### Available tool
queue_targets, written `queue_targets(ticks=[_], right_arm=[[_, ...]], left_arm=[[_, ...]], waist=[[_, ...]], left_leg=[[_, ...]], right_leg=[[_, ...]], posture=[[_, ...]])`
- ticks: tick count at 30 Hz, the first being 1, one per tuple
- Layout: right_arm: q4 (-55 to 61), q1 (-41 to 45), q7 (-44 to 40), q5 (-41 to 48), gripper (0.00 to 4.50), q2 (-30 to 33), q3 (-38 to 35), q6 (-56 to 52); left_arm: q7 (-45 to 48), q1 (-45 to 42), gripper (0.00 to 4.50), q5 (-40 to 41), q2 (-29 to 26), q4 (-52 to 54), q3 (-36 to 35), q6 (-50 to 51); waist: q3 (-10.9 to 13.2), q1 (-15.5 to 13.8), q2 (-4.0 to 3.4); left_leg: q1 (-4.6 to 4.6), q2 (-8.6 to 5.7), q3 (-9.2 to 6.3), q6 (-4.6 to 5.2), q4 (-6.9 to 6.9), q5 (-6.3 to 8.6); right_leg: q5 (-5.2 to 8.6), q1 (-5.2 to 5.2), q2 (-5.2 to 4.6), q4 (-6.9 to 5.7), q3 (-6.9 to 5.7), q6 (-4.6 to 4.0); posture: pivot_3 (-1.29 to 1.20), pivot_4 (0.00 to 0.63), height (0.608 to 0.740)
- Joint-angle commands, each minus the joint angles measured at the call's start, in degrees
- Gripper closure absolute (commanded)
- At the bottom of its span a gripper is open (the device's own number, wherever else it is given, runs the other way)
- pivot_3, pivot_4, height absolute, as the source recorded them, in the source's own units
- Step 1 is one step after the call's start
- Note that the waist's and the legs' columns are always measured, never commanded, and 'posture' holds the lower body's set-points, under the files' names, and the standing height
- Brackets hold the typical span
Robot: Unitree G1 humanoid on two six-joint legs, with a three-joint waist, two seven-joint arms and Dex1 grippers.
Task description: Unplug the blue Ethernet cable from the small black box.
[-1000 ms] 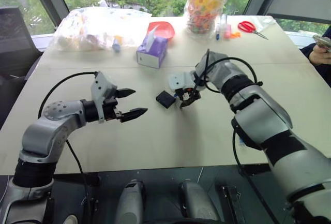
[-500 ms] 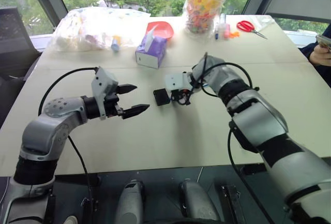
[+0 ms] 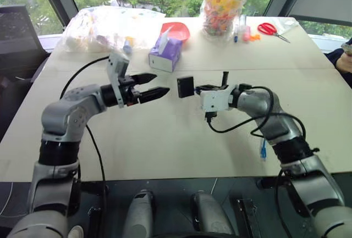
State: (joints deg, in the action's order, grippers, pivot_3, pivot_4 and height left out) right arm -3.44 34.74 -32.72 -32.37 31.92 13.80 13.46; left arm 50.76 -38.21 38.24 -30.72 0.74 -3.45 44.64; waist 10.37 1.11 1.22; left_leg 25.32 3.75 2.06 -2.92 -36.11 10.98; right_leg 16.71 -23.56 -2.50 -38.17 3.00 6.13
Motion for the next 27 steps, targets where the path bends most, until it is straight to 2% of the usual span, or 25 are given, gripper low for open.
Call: queue_targets(ticks=[1,7,18,19,21,22,23,24,27], right_arm=[[9.21,-4.32,8.72,-5.57,4.46,-1.94,-1.70,-1.97],[13.61,-7.03,10.03,-8.58,4.46,-3.36,0.63,-2.86],[14.37,-6.92,8.47,-6.89,4.46,-2.48,1.70,-0.87],[14.60,-6.95,8.31,-6.83,4.50,-2.47,1.63,-0.86],[15.09,-7.04,7.98,-6.66,4.50,-2.44,1.52,-0.81],[15.25,-7.02,7.84,-6.60,4.50,-2.45,1.49,-0.82],[15.32,-6.98,7.72,-6.57,4.50,-2.45,1.46,-0.84],[15.35,-6.72,7.54,-6.54,4.50,-2.39,1.34,-0.92],[15.40,-5.96,7.13,-6.29,4.50,-2.30,1.01,-1.19]], left_arm=[[2.62,-1.55,0.00,-0.93,-0.01,-1.22,1.60,-1.31],[3.95,-3.48,0.00,-1.90,0.98,-3.27,2.51,-2.14],[5.34,-4.87,0.00,-2.92,3.74,-3.49,3.35,-3.43],[5.29,-4.69,0.54,-3.14,3.89,-3.42,3.46,-3.78],[5.03,-4.51,1.16,-3.20,4.21,-3.38,3.54,-4.06],[5.03,-4.43,1.16,-3.13,4.33,-3.27,3.61,-4.08],[5.04,-4.34,1.74,-3.25,4.38,-3.16,3.77,-4.18],[5.05,-4.19,1.81,-3.63,4.39,-3.11,4.07,-4.43],[5.18,-3.93,2.85,-4.22,4.27,-3.09,4.39,-4.68]], waist=[[-0.01,-0.20,0.02],[-0.01,-0.31,0.03],[-0.01,-0.27,0.03],[-0.01,-0.27,0.03],[-0.01,-0.27,0.03],[-0.01,-0.27,0.03],[-0.01,-0.28,0.03],[-0.01,-0.27,0.03],[-0.01,-0.29,0.03]], left_leg=[[0.00,0.00,-0.01,0.00,0.00,0.00],[0.05,-0.03,0.00,0.00,-0.05,0.00],[0.03,-0.03,-0.03,0.01,-0.05,-0.01],[0.02,-0.03,-0.03,0.01,-0.05,-0.01],[0.02,-0.03,-0.03,0.01,-0.05,-0.01],[0.02,-0.03,-0.03,0.01,-0.05,-0.01],[0.02,-0.02,-0.03,0.01,-0.05,-0.01],[0.02,-0.02,-0.03,0.01,-0.04,-0.01],[0.02,-0.02,-0.03,0.01,-0.06,-0.01]], right_leg=[[0.00,0.02,0.00,0.01,-0.01,0.00],[0.01,0.04,-0.04,0.05,0.00,-0.01],[0.01,0.08,-0.02,0.05,-0.01,-0.01],[0.01,0.08,-0.02,0.05,-0.01,-0.01],[0.01,0.08,-0.02,0.05,-0.01,-0.01],[0.01,0.08,-0.02,0.05,-0.01,-0.01],[0.01,0.08,-0.02,0.05,-0.01,-0.01],[0.01,0.08,-0.02,0.05,-0.01,-0.01],[0.01,0.08,-0.02,0.05,-0.01,-0.01]], posture=[[0.00,0.150,0.735],[0.00,0.150,0.735],[0.00,0.150,0.735],[0.00,0.150,0.735],[0.00,0.150,0.735],[0.00,0.150,0.735],[0.00,0.150,0.735],[0.00,0.150,0.735],[0.00,0.150,0.735]])
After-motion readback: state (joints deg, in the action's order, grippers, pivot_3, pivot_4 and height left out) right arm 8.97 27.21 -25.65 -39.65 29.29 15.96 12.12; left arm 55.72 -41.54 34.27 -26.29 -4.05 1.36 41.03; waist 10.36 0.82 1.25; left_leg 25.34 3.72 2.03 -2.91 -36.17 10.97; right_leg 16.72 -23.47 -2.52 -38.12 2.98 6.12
